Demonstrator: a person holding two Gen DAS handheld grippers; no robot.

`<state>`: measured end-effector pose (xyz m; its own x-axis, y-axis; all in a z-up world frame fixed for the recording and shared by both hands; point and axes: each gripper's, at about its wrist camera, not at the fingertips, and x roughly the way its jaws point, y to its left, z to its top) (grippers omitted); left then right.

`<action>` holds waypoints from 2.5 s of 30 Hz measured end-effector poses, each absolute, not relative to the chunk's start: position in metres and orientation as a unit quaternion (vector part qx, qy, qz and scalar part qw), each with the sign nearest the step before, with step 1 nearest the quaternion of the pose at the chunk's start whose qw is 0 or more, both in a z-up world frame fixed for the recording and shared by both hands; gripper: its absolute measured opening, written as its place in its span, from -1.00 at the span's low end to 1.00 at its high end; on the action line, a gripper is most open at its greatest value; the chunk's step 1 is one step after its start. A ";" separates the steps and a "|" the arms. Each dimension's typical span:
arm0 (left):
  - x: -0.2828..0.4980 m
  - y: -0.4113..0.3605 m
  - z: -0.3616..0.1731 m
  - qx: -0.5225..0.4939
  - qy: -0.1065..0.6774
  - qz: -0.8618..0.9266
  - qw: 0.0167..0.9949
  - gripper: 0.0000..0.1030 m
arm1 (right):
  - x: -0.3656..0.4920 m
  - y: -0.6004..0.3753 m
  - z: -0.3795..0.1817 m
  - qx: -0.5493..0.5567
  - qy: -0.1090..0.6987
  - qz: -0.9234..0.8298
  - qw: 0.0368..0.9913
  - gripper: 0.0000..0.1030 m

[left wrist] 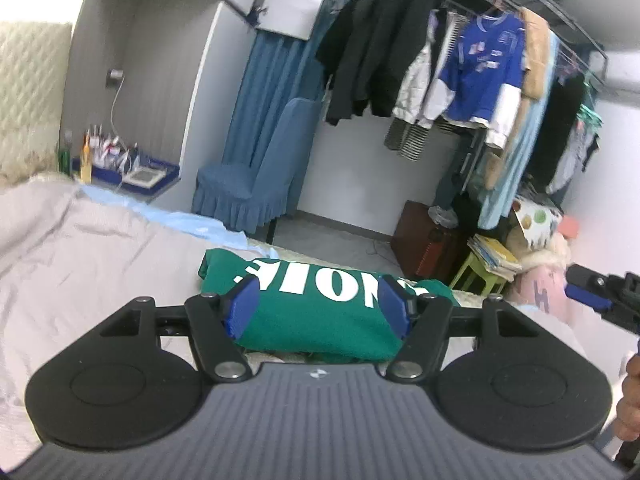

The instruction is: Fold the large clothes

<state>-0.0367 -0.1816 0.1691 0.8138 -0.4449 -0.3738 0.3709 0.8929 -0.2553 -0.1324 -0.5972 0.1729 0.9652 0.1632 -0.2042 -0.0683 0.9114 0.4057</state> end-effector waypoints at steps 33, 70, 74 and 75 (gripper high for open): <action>-0.172 -0.178 0.136 -0.023 0.188 -0.226 0.956 0.70 | -0.199 -0.516 0.115 0.109 0.194 0.050 0.974 0.04; -0.160 -0.185 0.122 0.000 0.200 -0.181 0.963 1.00 | -0.188 -0.513 0.111 0.090 0.194 0.007 0.977 1.00; -0.160 -0.187 0.122 -0.002 0.203 -0.181 0.962 1.00 | -0.188 -0.515 0.111 0.089 0.195 0.007 0.977 1.00; -0.160 -0.187 0.122 -0.001 0.203 -0.181 0.962 1.00 | -0.188 -0.515 0.111 0.089 0.195 0.007 0.977 1.00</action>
<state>-0.1604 -0.1866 0.1217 0.8520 -0.3488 -0.3904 0.3479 0.9345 -0.0758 -0.1878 -0.5149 0.1114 0.9239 0.0483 -0.3795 0.0212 0.9840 0.1770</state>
